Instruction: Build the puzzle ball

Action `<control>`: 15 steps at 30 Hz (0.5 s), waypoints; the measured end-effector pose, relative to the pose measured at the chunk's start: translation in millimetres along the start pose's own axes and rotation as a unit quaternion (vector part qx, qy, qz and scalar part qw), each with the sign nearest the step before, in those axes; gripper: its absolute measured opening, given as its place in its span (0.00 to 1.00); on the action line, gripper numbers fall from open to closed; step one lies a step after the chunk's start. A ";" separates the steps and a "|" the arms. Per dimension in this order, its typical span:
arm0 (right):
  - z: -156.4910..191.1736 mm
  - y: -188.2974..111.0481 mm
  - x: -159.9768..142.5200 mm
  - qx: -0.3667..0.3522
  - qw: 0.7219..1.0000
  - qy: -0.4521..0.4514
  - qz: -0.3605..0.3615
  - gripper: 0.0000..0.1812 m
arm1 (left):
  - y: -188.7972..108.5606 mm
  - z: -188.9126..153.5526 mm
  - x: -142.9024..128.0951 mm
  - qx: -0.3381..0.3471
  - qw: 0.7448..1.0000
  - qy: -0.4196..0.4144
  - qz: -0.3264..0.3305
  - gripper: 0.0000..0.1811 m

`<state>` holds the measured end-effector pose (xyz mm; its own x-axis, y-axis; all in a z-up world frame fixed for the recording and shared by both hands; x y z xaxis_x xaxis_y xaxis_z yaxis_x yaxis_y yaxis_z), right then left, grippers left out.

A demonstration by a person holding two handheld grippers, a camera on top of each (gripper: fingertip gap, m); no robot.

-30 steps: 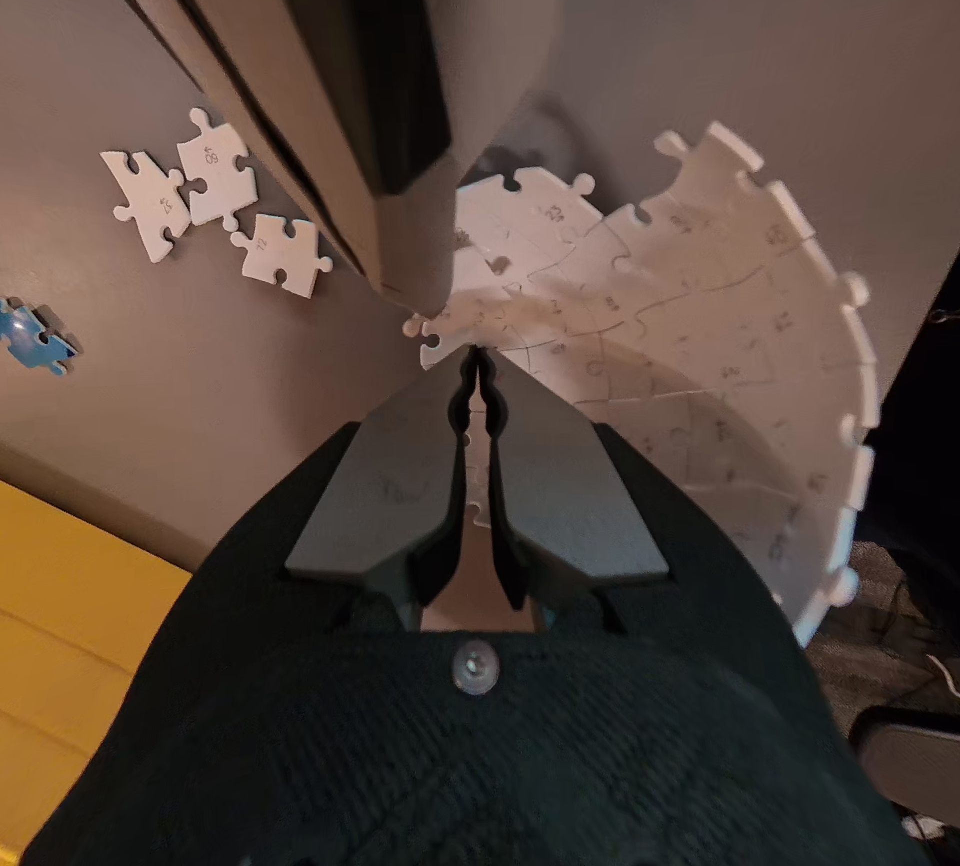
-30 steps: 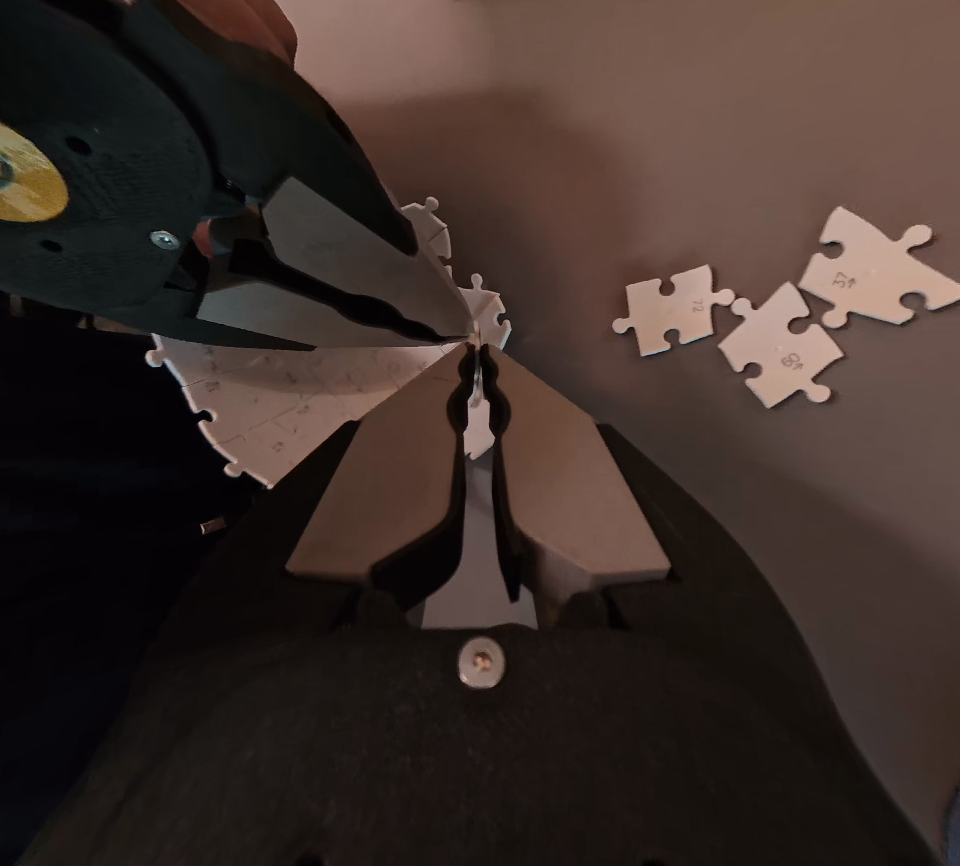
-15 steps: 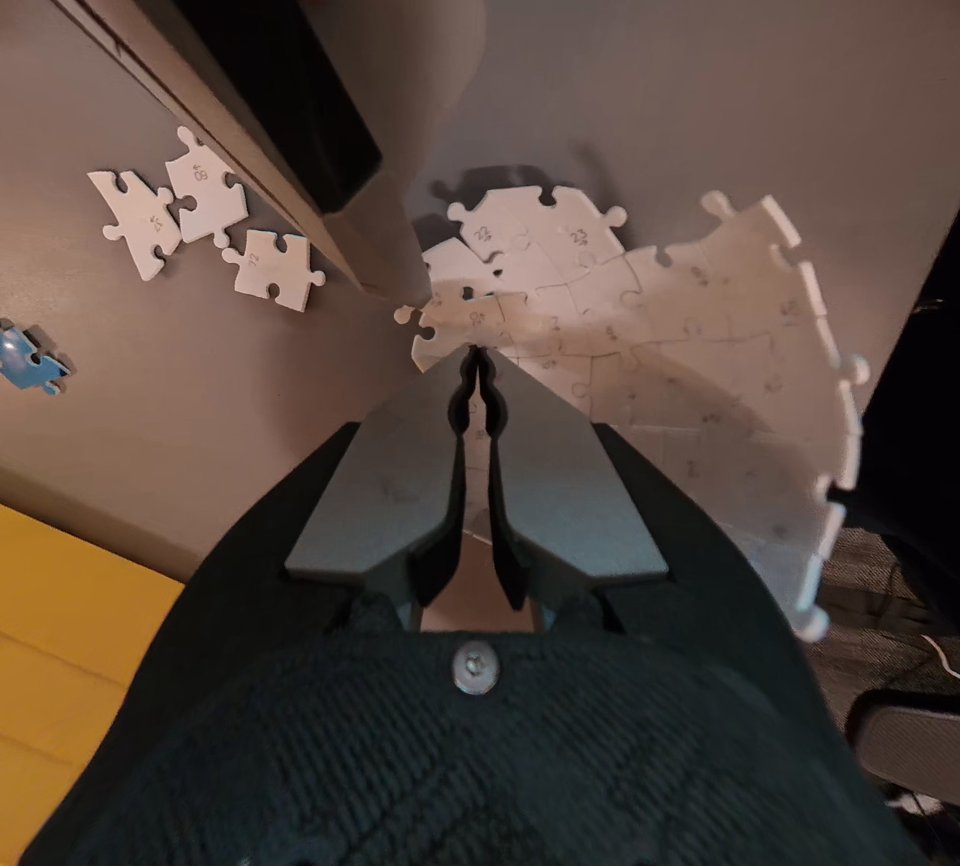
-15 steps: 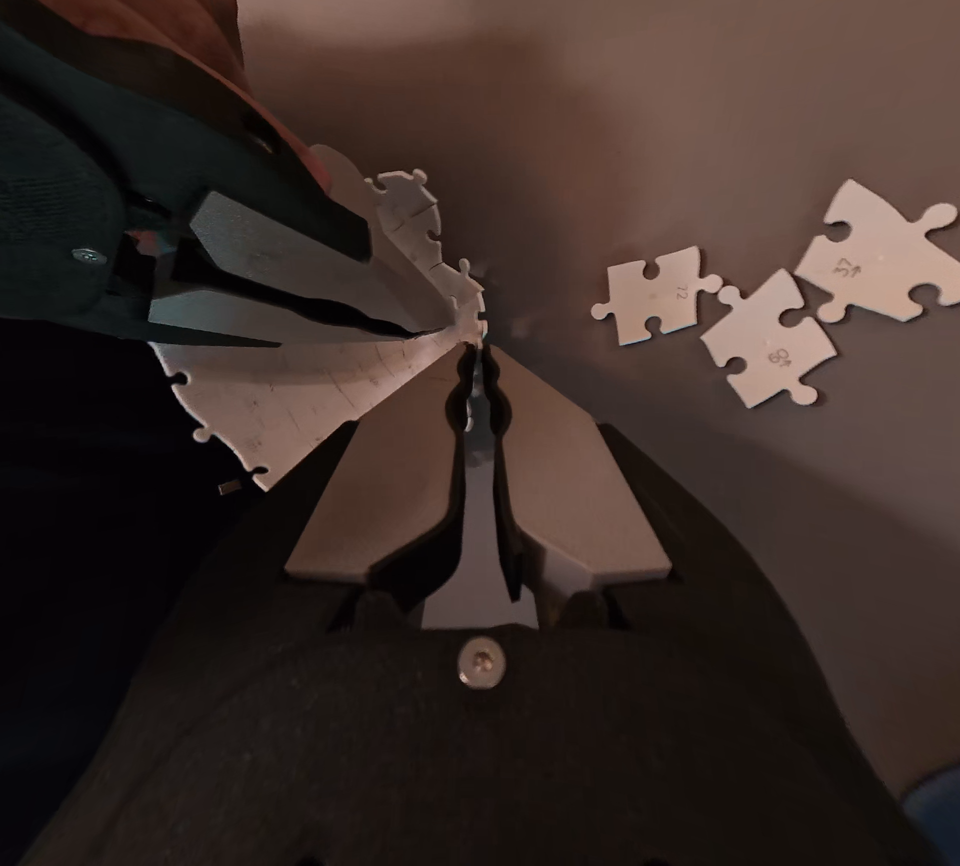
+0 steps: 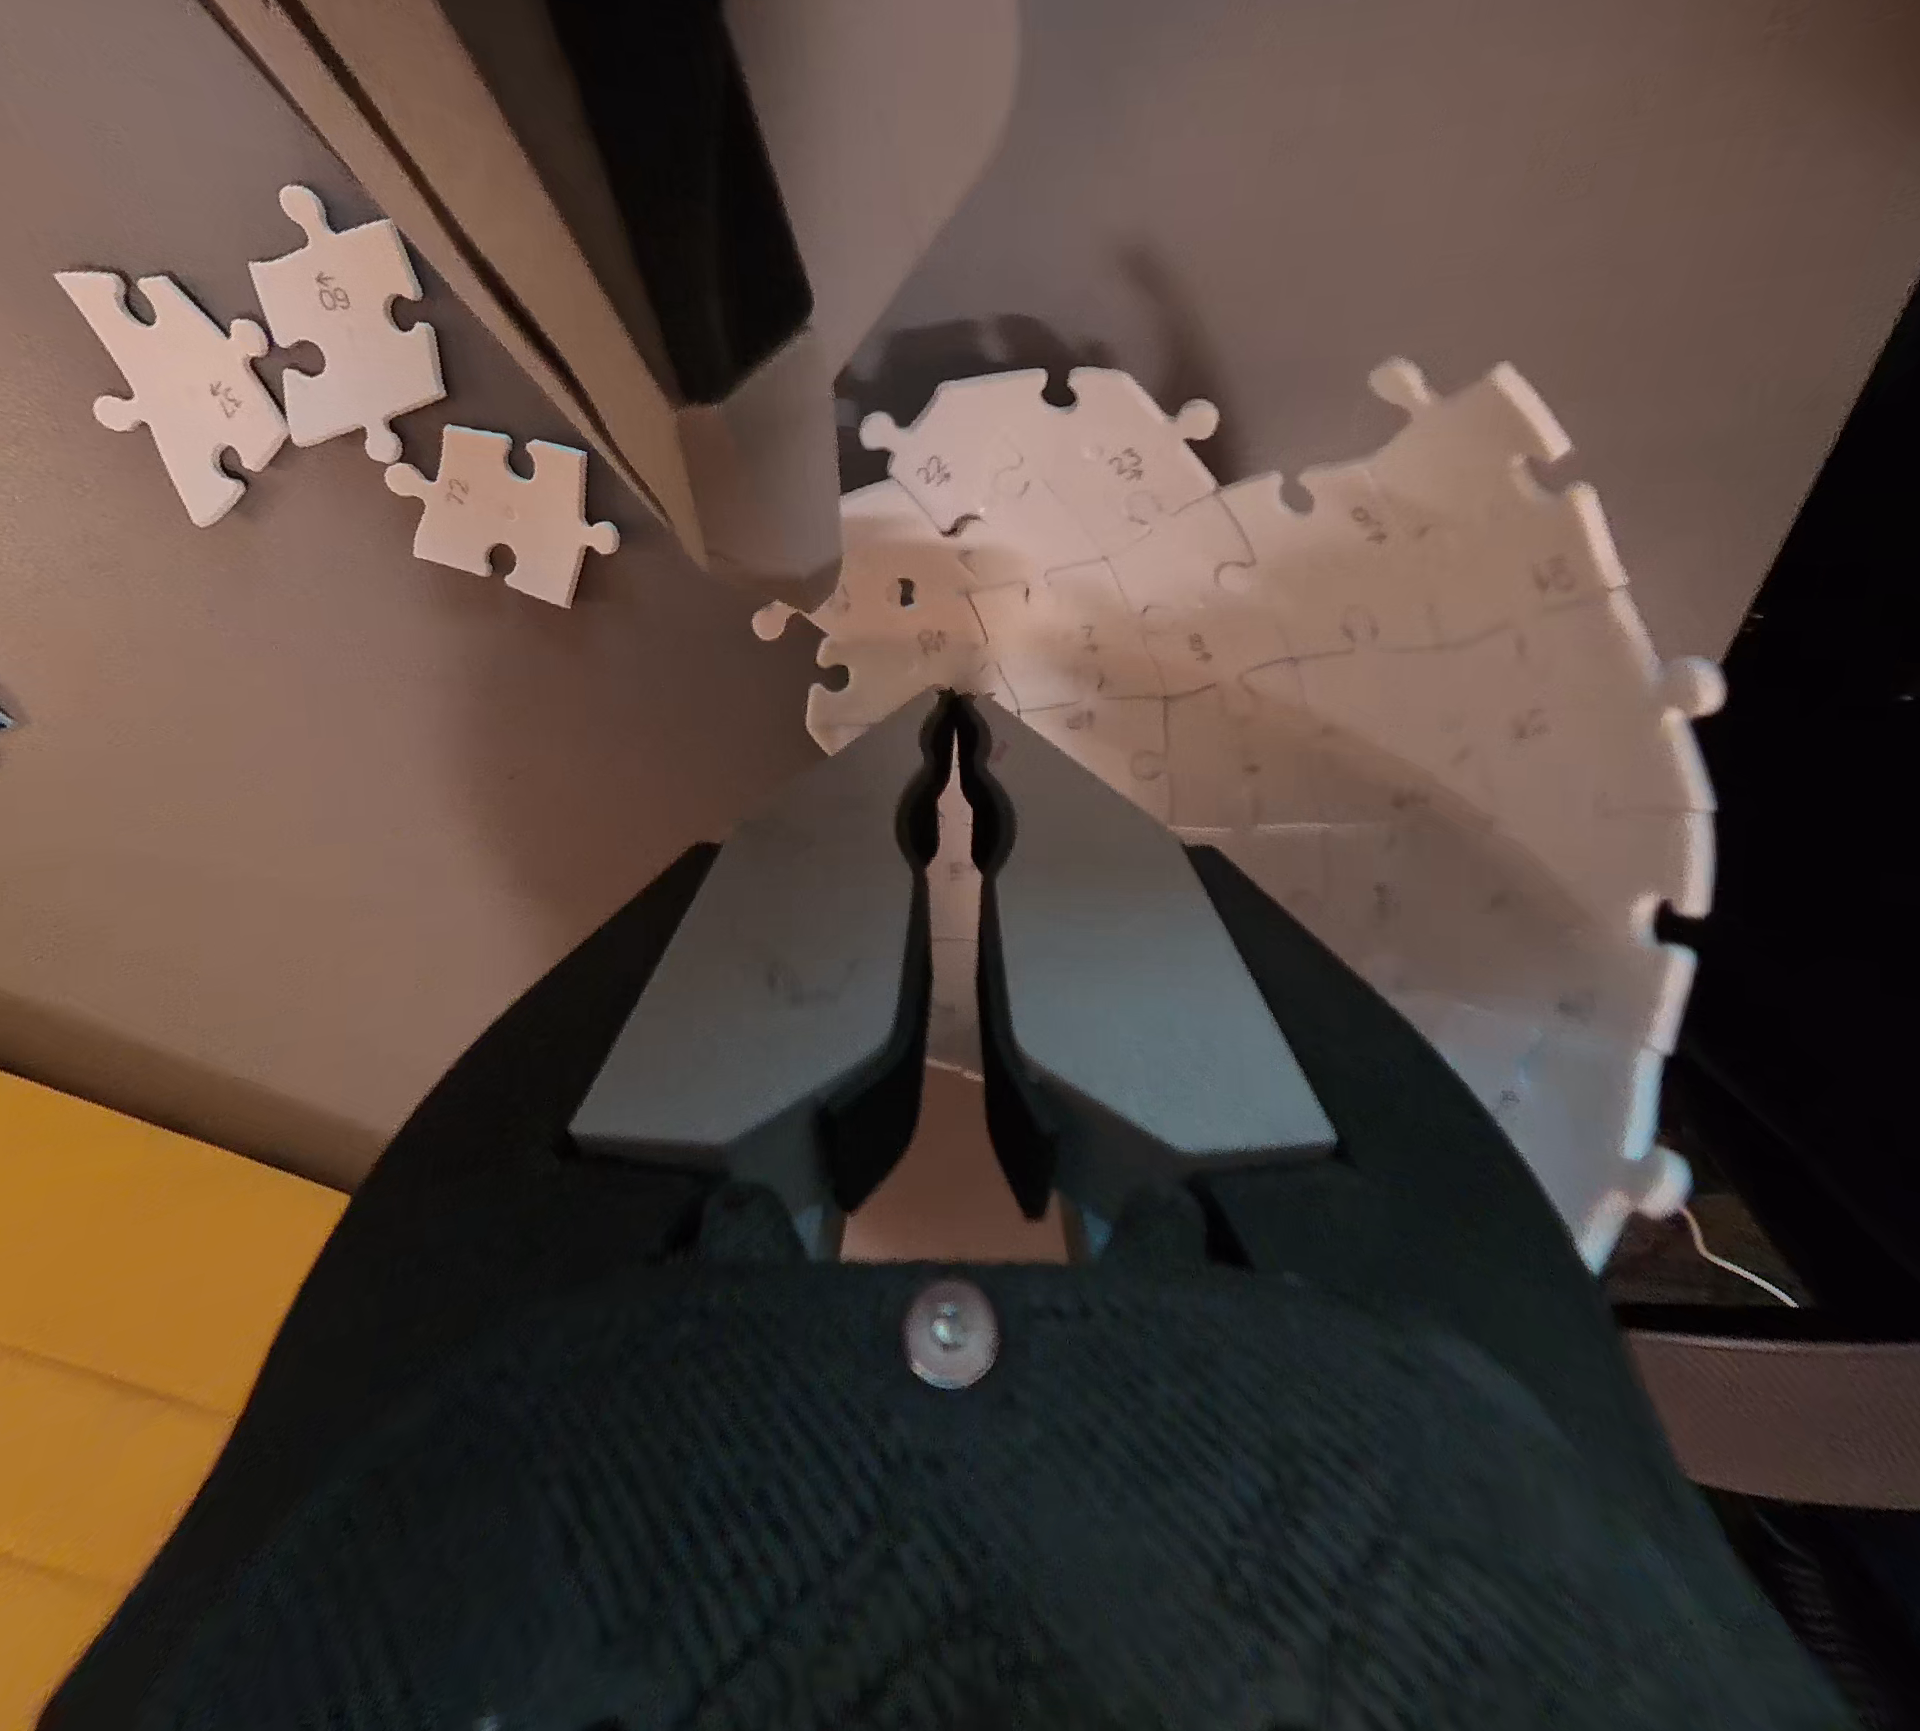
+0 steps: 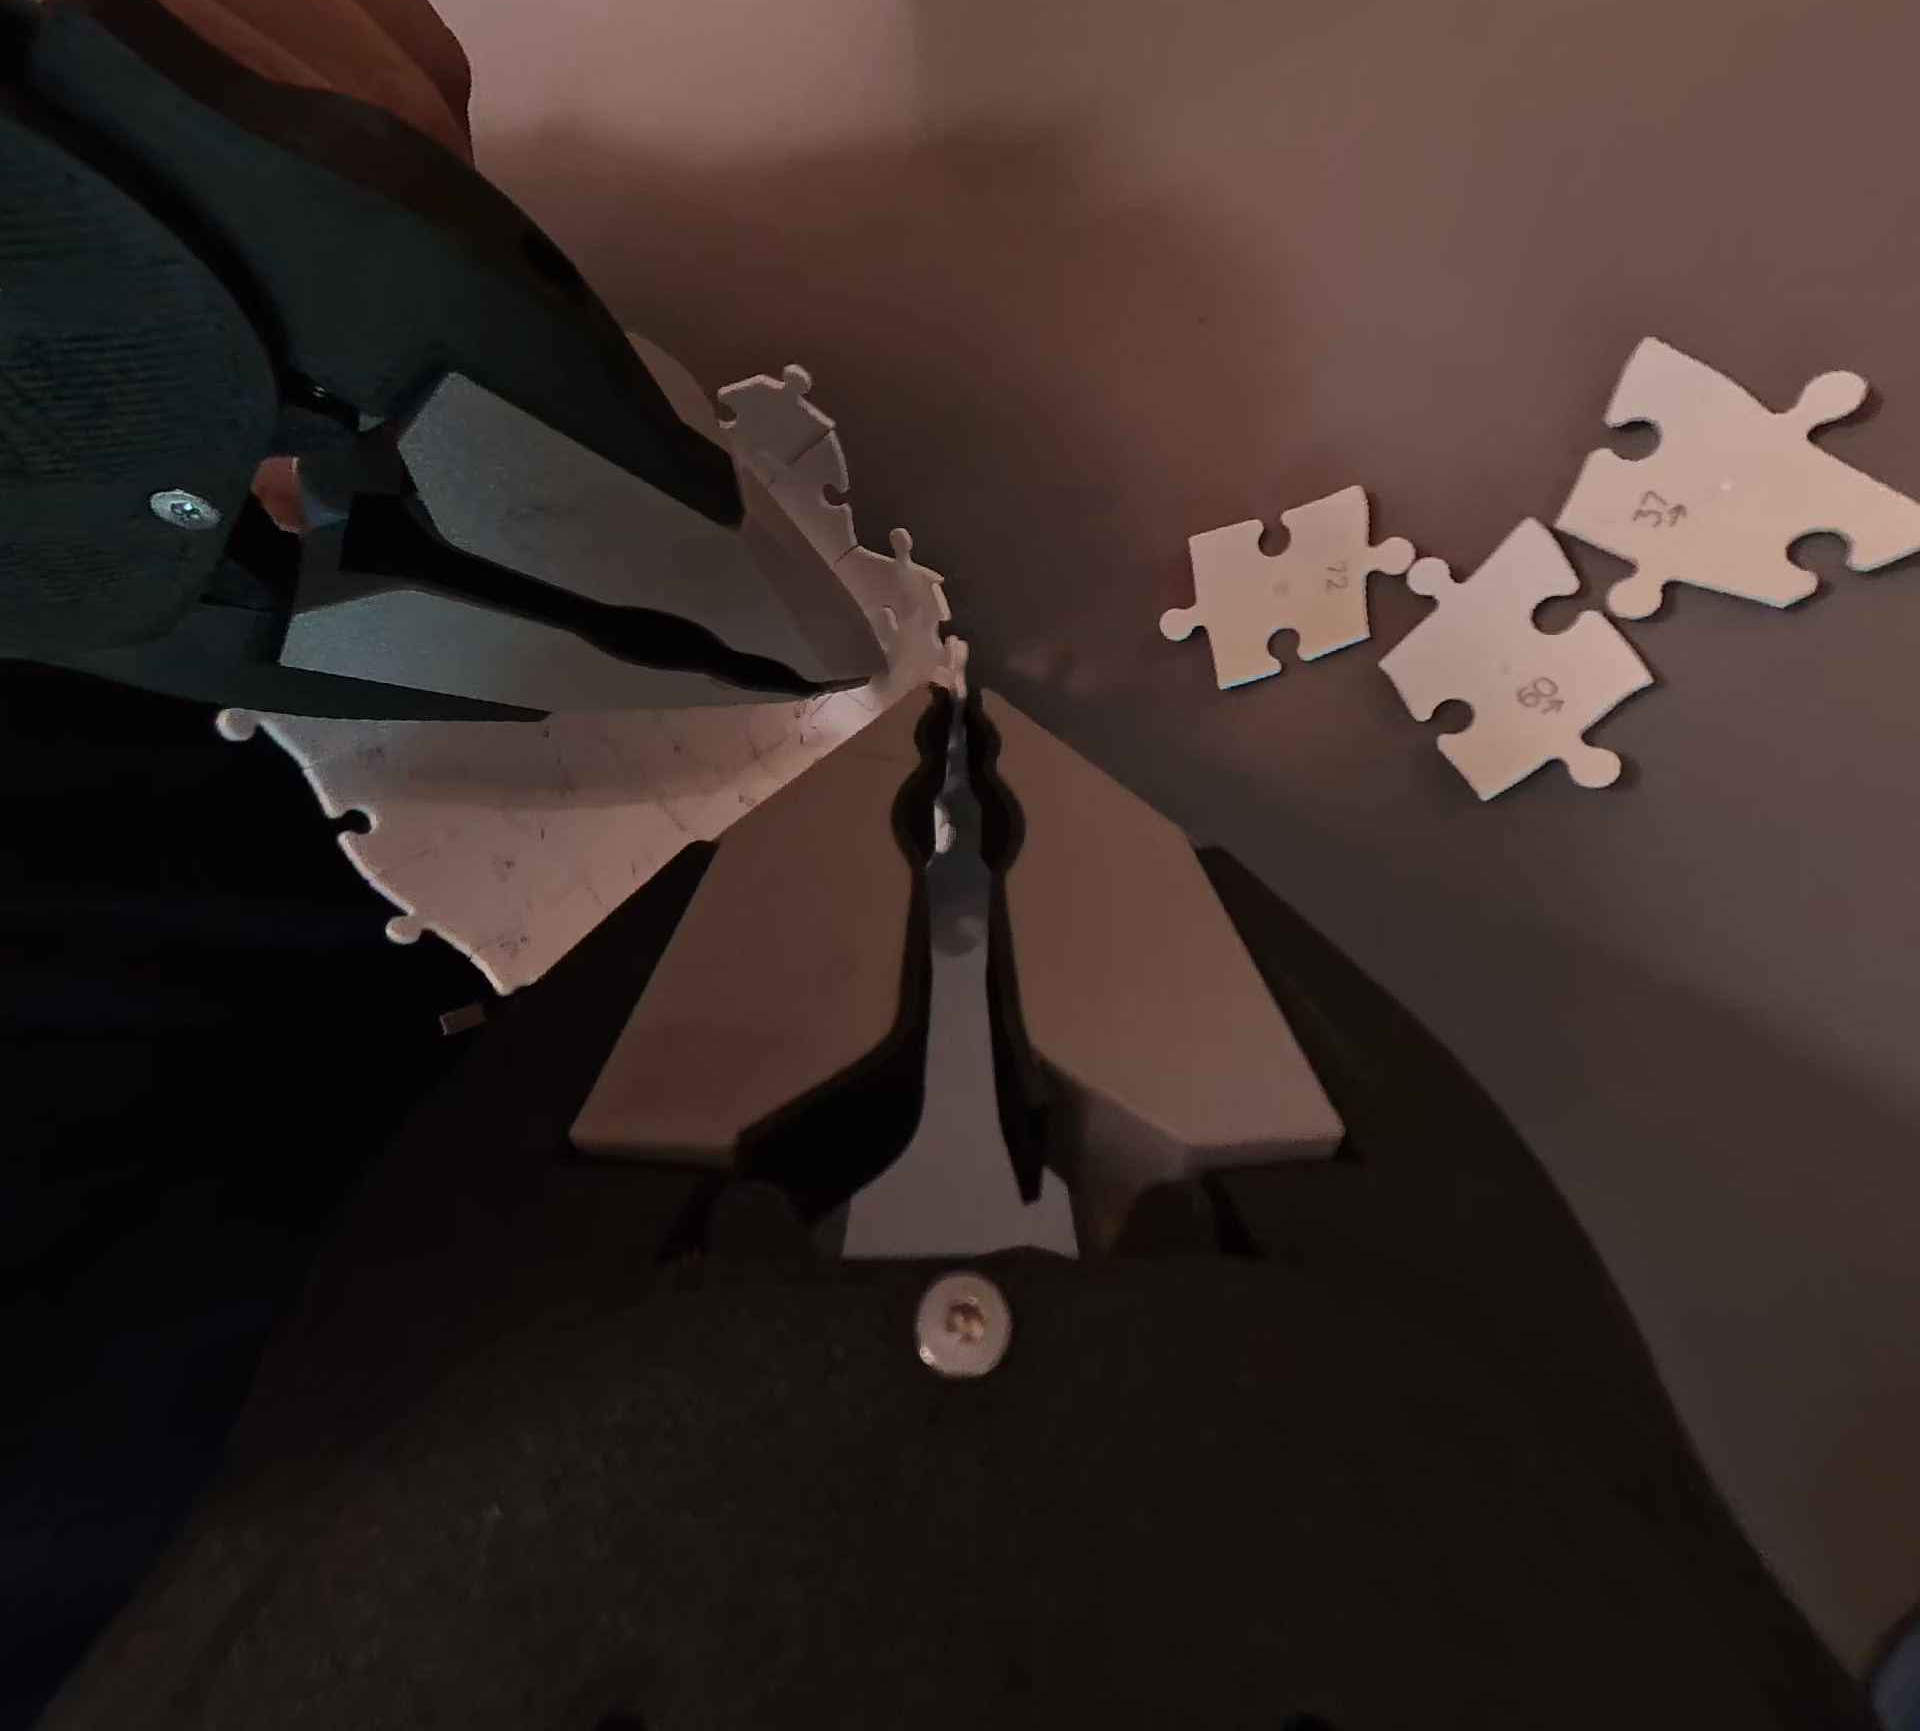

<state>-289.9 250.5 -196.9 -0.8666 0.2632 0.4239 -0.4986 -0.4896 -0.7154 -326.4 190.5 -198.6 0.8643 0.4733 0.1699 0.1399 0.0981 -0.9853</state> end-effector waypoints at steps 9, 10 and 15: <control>-0.6 2.7 -2.1 0.008 1.000 -0.019 -0.003 0.00 | 0.0 0.9 3.0 -0.013 1.000 -0.003 0.005 0.00; -0.8 3.0 -2.1 0.009 1.000 -0.018 -0.003 0.00 | 0.2 1.0 3.3 -0.014 1.000 -0.004 0.004 0.00; -2.8 0.0 -4.0 0.010 1.000 -0.010 -0.011 0.00 | -2.0 0.0 6.4 -0.013 1.000 -0.001 -0.008 0.00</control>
<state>-286.5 251.8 -200.2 -0.8549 0.2572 0.4506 -0.5167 -0.5012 -0.6942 -321.1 193.3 -195.5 0.8604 0.4743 0.1863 0.1665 0.0840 -0.9825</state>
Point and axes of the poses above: each gripper's, where its closed fingertips meet, y out along the fingers, x out of its top, z = x × y across the jaws, the point moved 5 cm from there along -y, back along the fingers, and after that the axes turned 3 degrees about z, right-handed, at the moved point
